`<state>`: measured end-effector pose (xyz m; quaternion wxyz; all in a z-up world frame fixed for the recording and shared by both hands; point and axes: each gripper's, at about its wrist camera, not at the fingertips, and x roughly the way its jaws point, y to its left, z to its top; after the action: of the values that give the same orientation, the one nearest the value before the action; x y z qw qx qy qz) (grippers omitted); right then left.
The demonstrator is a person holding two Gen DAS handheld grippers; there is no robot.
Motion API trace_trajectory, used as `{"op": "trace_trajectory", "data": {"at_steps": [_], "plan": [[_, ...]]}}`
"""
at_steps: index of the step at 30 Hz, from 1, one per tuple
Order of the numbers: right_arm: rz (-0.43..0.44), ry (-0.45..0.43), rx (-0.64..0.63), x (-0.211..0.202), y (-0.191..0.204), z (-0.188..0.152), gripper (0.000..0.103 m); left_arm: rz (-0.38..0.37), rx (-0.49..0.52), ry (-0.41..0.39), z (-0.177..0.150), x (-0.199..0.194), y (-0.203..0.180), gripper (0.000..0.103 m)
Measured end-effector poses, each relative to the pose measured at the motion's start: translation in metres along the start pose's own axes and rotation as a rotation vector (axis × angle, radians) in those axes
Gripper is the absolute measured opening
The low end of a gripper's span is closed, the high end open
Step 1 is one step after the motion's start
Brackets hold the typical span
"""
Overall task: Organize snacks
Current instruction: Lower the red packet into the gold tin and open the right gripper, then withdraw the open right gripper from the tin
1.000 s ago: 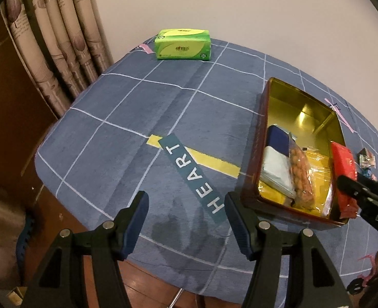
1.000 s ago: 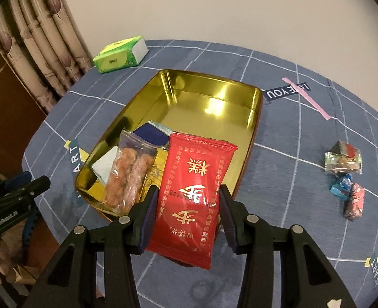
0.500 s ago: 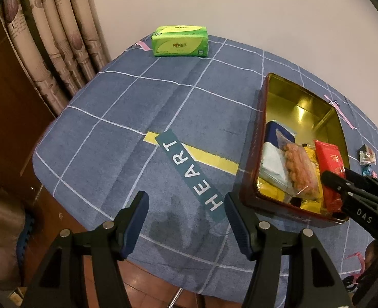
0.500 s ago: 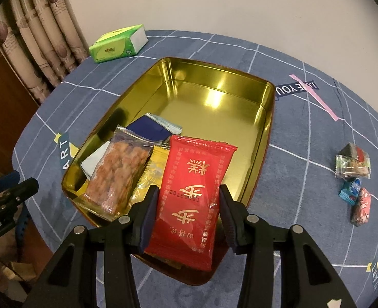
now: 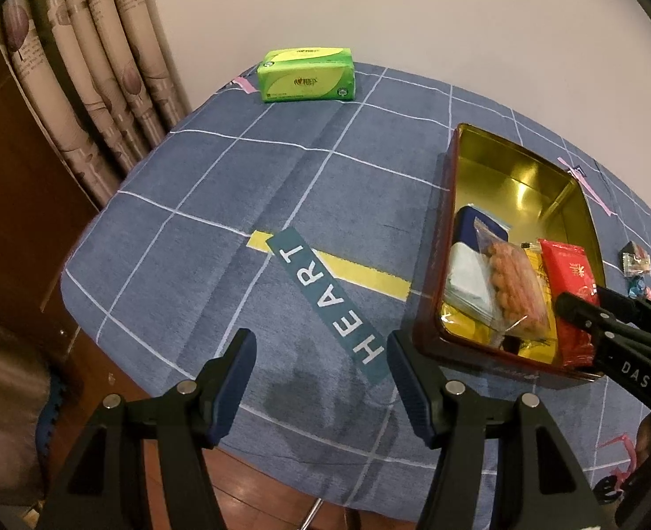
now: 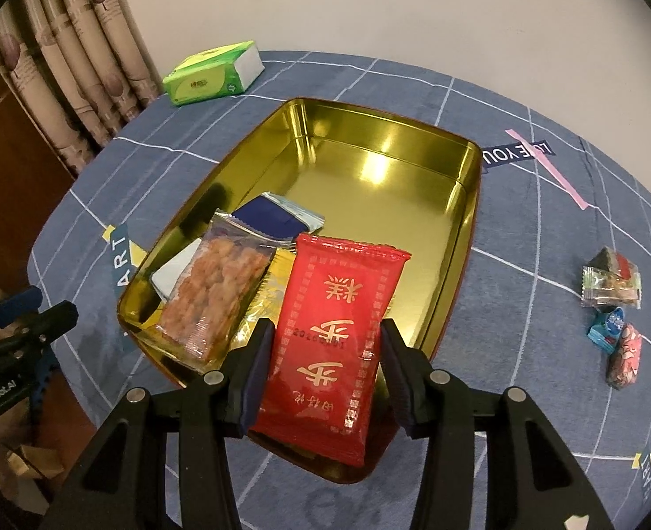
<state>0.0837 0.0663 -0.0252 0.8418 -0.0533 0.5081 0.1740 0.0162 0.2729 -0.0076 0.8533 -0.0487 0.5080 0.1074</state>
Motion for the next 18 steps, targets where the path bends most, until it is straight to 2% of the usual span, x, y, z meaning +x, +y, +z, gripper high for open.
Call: {"op": "trace_trajectory", "data": {"at_steps": [4,6,8,13,18], "plan": [[0.007,-0.006,0.002,-0.004,0.000,0.000,0.048,-0.004,0.002,-0.001,-0.001,0.000,-0.001,0.063],[0.010,-0.018,0.005,-0.008,0.000,0.001,0.057,-0.004,0.002,0.000,-0.001,0.000,-0.001,0.063],[0.018,-0.027,0.006,-0.011,0.000,0.001,0.060,-0.006,0.005,0.000,-0.001,0.000,-0.002,0.063],[0.033,-0.053,0.016,-0.024,-0.003,0.002,0.060,-0.002,0.002,0.001,-0.001,0.000,-0.002,0.063],[0.037,-0.094,0.051,-0.044,-0.025,0.000,0.060,-0.003,0.002,0.001,0.000,0.000,-0.002,0.063]]}}
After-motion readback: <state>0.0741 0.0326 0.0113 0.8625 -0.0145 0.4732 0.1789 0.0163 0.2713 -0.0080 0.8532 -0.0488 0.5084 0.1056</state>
